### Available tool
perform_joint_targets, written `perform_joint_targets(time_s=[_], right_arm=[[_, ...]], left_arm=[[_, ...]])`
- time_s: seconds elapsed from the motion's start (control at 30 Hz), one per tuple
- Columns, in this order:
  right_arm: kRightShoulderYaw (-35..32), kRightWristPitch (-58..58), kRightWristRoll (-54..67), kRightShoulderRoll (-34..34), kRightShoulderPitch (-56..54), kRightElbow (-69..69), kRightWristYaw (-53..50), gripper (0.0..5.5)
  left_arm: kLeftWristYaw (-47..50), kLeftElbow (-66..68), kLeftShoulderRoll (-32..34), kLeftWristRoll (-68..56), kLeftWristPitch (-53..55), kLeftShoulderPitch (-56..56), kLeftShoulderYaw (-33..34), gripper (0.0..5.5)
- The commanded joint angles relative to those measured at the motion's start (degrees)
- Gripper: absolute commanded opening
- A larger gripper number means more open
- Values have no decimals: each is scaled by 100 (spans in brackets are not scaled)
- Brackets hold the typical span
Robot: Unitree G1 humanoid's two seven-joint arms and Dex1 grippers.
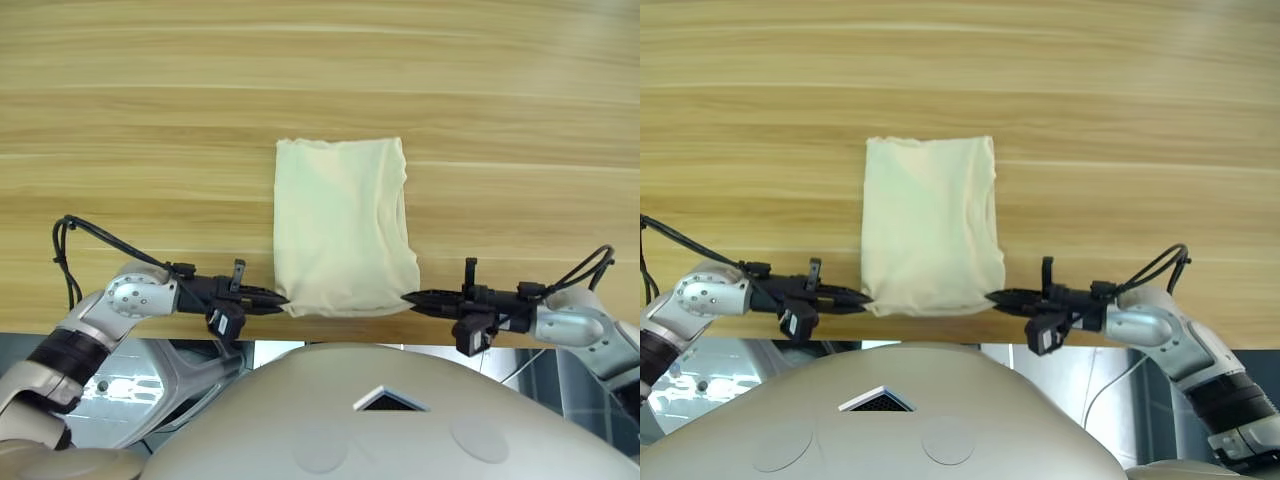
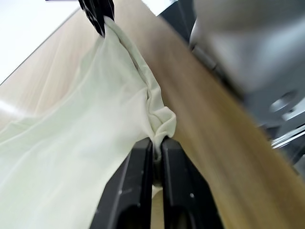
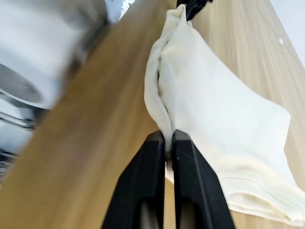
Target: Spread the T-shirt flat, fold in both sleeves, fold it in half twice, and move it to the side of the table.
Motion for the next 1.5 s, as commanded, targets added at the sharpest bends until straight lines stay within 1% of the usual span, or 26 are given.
perform_joint_targets(time_s=[0.03,0.17,0.3,0.43,0.5,0.67,0.87,1.0,1.17,1.33,1.5], right_arm=[[-197,-403,380,-358,263,-239,88,4],[-432,-400,565,-327,238,-315,40,4],[-780,-70,675,-49,-90,-255,-143,4],[-1032,416,659,311,-577,-132,-325,4],[-1075,800,457,546,-882,-60,-423,4],[-1109,1529,-18,1016,-1436,158,-625,4],[-991,2060,-684,1478,-2027,572,-855,4],[-858,2236,-1096,1746,-2412,891,-1050,4],[-599,2352,-1630,2138,-2966,1444,-1380,4],[-271,2366,-2087,2529,-3546,2213,-1711,4],[105,2354,-2520,2933,-4103,3349,-2202,4]], left_arm=[[-255,-297,340,-583,-58,219,61,13],[-383,-642,541,-1269,-157,350,223,13],[-331,-658,412,-1537,-1,238,622,13],[-79,-466,14,-1402,180,11,1070,13],[29,-388,-247,-1392,377,-185,1240,13],[468,191,-1032,-873,741,-710,1595,13],[985,849,-1719,-182,1082,-1240,1851,13],[1296,1304,-2019,350,1186,-1540,1914,13],[1602,1874,-2334,734,1253,-1843,1930,13],[1996,2667,-2596,1361,1148,-2223,1811,13],[2716,3887,-2862,2230,1160,-2838,1603,13]])
